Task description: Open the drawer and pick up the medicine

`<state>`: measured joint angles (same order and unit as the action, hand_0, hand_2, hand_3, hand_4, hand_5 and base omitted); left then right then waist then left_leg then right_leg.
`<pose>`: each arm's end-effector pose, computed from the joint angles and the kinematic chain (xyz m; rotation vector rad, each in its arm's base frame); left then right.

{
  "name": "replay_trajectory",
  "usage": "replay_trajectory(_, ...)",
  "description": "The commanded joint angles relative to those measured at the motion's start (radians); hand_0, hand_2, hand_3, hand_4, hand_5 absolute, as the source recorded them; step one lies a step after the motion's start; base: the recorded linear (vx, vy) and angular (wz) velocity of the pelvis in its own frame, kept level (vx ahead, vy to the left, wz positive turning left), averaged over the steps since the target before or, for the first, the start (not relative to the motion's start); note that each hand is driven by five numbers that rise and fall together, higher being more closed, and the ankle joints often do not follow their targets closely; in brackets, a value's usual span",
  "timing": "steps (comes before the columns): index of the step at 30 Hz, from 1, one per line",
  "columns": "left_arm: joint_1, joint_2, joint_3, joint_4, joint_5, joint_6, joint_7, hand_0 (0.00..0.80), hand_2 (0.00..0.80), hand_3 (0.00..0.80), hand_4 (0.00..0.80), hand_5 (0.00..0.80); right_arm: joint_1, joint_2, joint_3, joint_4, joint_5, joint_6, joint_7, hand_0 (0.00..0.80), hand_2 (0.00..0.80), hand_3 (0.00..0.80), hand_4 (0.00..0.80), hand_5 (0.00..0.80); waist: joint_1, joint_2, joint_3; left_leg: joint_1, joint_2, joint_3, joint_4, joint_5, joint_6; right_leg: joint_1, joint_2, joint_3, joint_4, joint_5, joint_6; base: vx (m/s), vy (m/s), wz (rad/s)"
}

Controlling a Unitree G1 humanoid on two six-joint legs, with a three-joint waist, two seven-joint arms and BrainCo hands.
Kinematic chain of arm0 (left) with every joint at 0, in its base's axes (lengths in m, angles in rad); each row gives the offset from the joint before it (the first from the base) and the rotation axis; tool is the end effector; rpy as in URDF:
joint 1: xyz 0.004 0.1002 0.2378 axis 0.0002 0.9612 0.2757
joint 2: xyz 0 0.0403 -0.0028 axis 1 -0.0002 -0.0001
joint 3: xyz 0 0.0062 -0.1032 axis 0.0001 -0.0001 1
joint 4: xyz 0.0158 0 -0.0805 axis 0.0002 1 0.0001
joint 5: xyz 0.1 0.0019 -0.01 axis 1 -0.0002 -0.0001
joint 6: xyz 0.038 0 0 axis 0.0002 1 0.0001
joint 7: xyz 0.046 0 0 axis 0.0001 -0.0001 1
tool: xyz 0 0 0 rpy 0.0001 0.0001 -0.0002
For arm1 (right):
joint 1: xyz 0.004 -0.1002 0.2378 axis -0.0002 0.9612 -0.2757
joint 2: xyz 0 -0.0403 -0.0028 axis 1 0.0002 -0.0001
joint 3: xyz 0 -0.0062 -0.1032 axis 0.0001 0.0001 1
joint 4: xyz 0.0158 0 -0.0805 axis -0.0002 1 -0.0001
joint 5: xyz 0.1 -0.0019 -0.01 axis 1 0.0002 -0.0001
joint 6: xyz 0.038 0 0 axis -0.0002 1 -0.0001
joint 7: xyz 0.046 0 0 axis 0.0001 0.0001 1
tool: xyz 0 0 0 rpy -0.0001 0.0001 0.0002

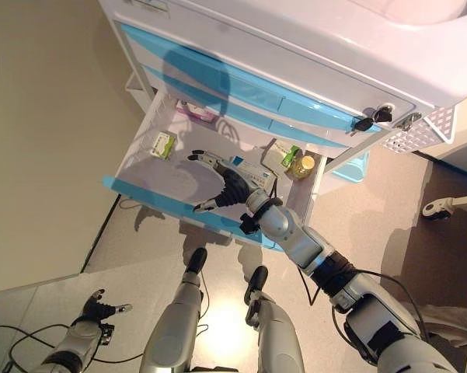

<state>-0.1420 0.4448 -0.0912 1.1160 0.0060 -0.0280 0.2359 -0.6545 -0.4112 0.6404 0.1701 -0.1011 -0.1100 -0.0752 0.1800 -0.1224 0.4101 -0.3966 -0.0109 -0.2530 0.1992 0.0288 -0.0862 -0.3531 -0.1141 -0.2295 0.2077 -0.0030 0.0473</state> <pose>0.1429 0.2879 -0.0679 0.5694 0.8904 0.3657 0.2791 -0.0871 0.1311 -0.6892 -0.5080 0.5572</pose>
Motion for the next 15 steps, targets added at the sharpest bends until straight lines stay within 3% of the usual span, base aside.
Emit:
replay_trajectory(1, 0.04, 0.012, -0.014, 0.004, -0.022, -0.006, 0.023, 0.0, 0.0, 0.0, 0.0, 0.0, -0.053, 0.018, 0.011, -0.015, -0.077, -0.03, -0.053, 0.0, 0.0, 0.0, 0.0, 0.0, -0.003, -0.005, -0.018, -0.027, -0.075, -0.021, -0.029, 0.036, 0.085, -0.003, -0.028, -0.003, 0.03, -0.008, 0.049, 0.0, 0.0, 0.0)
replay_trajectory(15, 0.029, -0.019, -0.077, -0.009, -0.03, -0.013, 0.038, 0.0, 0.0, 0.0, 0.0, 0.0, -0.136, 0.05, -0.03, 0.174, -0.199, 0.024, -0.183, 0.0, 0.0, 0.0, 0.0, 0.0, 0.007, 0.021, -0.019, -0.022, -0.081, -0.034, -0.044, 0.043, 0.088, 0.002, -0.032, -0.009, 0.021, -0.003, 0.051, 0.008, 0.004, 0.04)
